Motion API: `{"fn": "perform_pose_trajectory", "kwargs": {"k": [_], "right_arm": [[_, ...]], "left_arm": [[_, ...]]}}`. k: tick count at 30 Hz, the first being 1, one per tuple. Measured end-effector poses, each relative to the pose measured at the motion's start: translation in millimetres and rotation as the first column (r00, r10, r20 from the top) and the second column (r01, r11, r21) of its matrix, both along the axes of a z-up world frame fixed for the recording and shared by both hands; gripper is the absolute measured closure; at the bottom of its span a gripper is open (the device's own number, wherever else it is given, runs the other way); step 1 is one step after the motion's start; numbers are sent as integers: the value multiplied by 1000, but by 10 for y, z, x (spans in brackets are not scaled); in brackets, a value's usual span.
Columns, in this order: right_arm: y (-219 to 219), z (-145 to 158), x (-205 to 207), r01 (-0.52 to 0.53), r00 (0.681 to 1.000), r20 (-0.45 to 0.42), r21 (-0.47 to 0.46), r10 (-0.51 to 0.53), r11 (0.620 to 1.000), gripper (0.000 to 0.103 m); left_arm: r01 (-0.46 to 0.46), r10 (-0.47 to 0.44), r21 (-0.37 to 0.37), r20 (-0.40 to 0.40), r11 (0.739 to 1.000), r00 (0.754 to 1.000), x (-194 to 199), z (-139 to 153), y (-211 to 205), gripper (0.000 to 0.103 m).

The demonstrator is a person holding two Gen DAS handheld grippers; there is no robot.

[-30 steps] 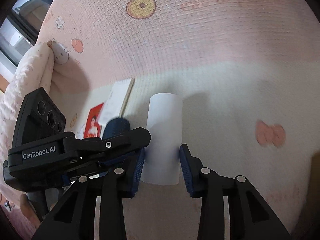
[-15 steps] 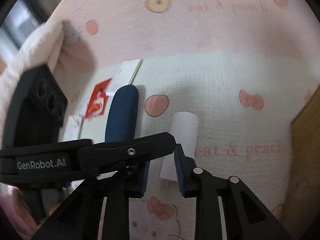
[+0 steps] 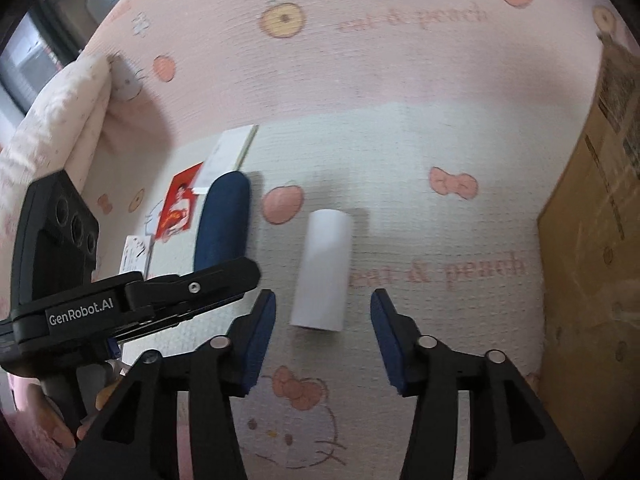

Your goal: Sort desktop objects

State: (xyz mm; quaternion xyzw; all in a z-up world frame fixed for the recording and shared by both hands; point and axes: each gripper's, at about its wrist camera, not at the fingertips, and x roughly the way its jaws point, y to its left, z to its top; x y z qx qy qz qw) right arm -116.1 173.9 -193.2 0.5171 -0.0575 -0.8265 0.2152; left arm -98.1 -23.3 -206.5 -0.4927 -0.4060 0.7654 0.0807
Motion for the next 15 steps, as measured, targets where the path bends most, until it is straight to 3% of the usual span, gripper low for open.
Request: {"fn": "perform_pose_trajectory", "kwargs": {"k": [6, 9, 15], "right_arm": [[78, -310, -124, -10, 997, 77, 17, 9, 1000, 56], [99, -409, -142, -10, 995, 103, -15, 11, 1000, 56], [221, -560, -222, 83, 983, 170, -113, -63, 990, 56]], "left_arm": [[-6, 2, 63, 60, 998, 998, -110, -236, -54, 50], [-29, 21, 103, 83, 994, 996, -104, -355, -85, 50], [-92, 80, 111, 109, 990, 991, -121, -503, -128, 51]]}}
